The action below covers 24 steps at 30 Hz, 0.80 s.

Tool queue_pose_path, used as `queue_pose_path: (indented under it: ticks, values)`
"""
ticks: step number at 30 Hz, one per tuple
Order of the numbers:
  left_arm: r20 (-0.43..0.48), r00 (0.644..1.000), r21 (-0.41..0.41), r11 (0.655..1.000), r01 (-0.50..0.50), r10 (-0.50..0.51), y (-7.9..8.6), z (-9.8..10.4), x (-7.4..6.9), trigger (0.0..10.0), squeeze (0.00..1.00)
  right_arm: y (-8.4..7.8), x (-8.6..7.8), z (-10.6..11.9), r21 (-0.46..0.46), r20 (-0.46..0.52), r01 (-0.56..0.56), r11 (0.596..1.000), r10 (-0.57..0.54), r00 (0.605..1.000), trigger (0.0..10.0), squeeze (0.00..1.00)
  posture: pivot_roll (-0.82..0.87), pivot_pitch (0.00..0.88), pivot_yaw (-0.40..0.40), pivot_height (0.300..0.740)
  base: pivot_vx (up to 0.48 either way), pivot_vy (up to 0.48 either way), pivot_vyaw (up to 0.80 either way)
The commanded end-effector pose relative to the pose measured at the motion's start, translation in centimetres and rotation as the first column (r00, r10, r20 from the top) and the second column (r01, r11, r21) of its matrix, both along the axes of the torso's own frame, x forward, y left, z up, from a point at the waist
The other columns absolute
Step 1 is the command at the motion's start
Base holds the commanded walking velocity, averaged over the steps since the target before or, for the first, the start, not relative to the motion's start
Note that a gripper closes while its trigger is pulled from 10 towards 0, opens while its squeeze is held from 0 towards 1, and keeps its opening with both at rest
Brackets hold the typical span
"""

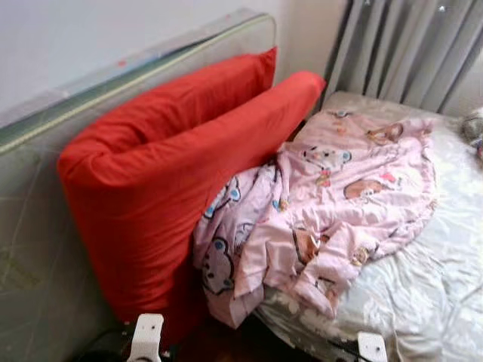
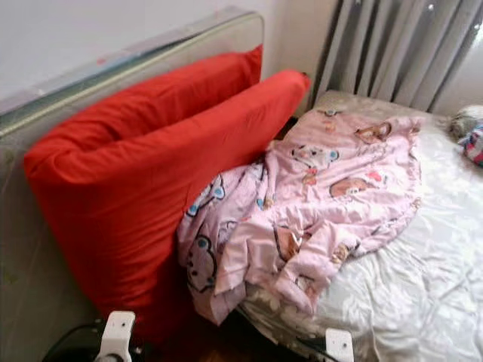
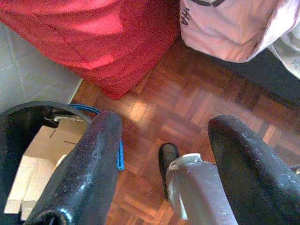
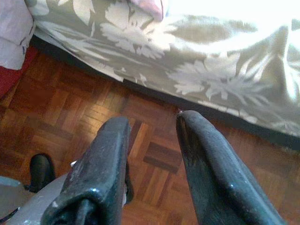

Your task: Clean up the room

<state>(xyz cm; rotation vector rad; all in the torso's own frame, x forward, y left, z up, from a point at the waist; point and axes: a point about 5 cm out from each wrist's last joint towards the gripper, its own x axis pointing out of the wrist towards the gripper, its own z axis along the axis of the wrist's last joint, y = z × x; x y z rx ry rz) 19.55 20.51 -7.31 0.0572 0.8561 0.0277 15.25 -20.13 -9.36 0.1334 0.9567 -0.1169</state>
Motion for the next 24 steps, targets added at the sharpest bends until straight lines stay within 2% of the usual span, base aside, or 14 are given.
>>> queue_pose_path:
  ticks: [1,6,12,24]
  values:
    - [-0.009,1.000,0.010,1.000,0.007,-0.007,0.13,-0.13,-0.28,10.0,0.00,0.13,-0.21,-0.11,0.003,-0.010,-0.003,1.000,0.003,1.000,10.0,0.00,-0.02,0.000,-0.011,0.738,0.000,0.000,-0.70]
    - [-0.003,1.000,0.016,1.000,0.020,-0.020,0.04,-0.07,-0.18,10.0,0.00,0.12,-0.23,-0.12,0.003,-0.010,-0.004,1.000,0.004,1.000,10.0,0.00,-0.02,0.000,-0.011,0.738,0.000,0.000,-0.70]
    - [0.002,1.000,0.026,0.999,0.023,-0.023,-0.13,0.00,0.02,10.0,0.00,0.10,-0.25,-0.12,0.003,-0.011,-0.005,1.000,0.005,1.000,10.0,0.00,-0.02,0.000,-0.013,0.738,0.000,-0.430,-0.70]
    - [0.028,1.000,-0.005,1.000,0.012,-0.012,-0.58,0.19,0.44,10.0,0.00,0.11,-0.16,-0.07,0.006,-0.002,-0.001,1.000,0.001,1.000,10.0,0.00,-0.02,0.005,-0.014,0.738,0.000,0.000,-0.64]
